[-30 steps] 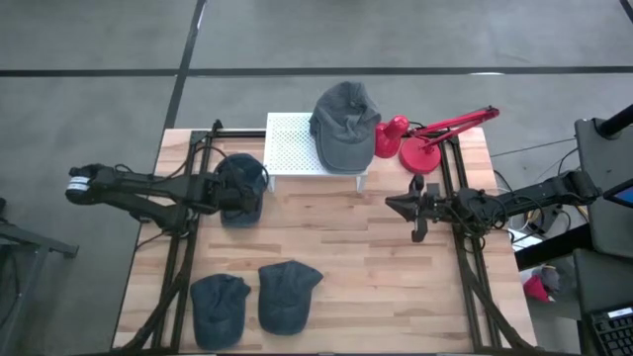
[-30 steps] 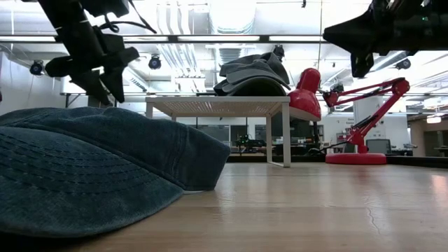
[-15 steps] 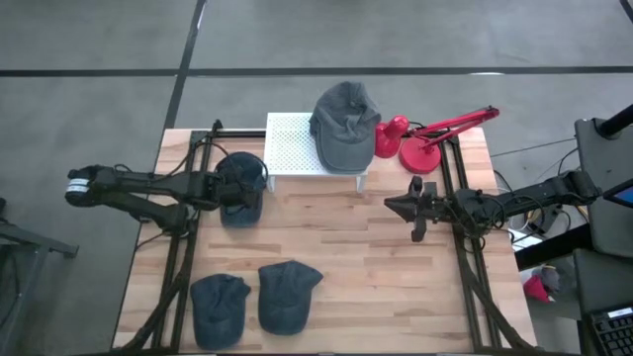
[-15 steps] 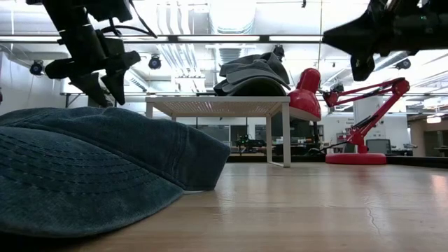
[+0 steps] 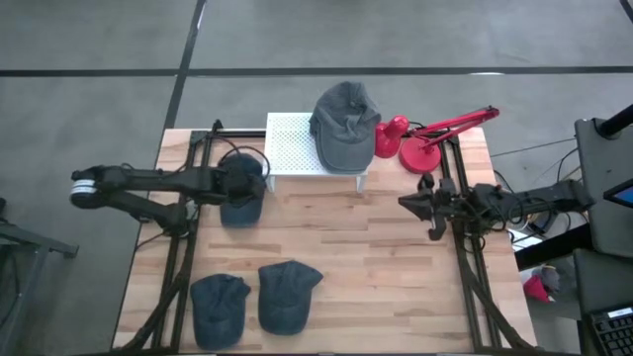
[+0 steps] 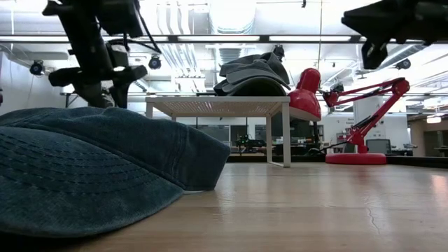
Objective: Pick & Place hat
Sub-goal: Put the top blue cap on the shelf
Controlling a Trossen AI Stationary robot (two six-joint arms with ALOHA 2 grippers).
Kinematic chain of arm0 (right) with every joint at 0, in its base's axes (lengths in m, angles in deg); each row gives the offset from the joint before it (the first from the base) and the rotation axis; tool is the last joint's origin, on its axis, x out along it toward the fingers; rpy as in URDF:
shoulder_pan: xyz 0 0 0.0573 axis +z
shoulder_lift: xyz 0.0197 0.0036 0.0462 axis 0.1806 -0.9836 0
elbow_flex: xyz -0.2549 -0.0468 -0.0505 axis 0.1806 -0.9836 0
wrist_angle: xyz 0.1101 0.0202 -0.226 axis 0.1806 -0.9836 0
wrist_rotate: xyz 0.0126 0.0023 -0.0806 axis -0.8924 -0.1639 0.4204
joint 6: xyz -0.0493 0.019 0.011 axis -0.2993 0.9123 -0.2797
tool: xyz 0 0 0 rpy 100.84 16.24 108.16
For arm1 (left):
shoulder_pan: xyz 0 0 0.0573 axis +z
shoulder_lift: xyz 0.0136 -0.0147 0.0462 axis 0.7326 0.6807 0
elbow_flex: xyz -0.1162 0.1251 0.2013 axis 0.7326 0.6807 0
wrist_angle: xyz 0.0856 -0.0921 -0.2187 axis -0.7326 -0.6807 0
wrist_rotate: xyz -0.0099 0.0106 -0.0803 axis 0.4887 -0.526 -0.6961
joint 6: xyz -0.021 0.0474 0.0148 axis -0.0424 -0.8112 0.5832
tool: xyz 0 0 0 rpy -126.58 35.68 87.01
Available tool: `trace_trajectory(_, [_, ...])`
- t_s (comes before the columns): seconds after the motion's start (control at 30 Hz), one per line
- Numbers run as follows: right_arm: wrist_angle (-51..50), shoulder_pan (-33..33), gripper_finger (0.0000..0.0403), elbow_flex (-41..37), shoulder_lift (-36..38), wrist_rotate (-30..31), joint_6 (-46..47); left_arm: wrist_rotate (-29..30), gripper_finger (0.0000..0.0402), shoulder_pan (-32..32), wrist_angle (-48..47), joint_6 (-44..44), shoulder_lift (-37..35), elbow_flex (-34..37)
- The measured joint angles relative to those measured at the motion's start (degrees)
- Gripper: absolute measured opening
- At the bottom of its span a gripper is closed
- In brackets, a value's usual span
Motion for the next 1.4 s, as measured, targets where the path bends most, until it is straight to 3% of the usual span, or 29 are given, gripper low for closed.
trace_trajectory(0.37, [-12.3,0.0,0.0038,0.1,5.8,-2.5,4.2,-3.0,0.0223,4.5,0.0,0.5,5.5,0.0])
trace_trajectory(0.73, [-12.3,0.0,0.0038,0.1,5.7,-2.6,4.3,-3.2,0.0223,9.4,-1.3,1.1,7.3,0.0])
trace_trajectory(1.13, [-12.3,0.0,0.0038,0.1,5.7,-2.6,4.4,-10.4,0.0223,9.8,-1.5,1.2,10.3,1.7])
trace_trajectory(1.4, [-12.2,0.0,0.0038,0.1,5.7,-2.6,5.5,-14.4,0.0223,9.7,0.1,4.4,10.5,7.2])
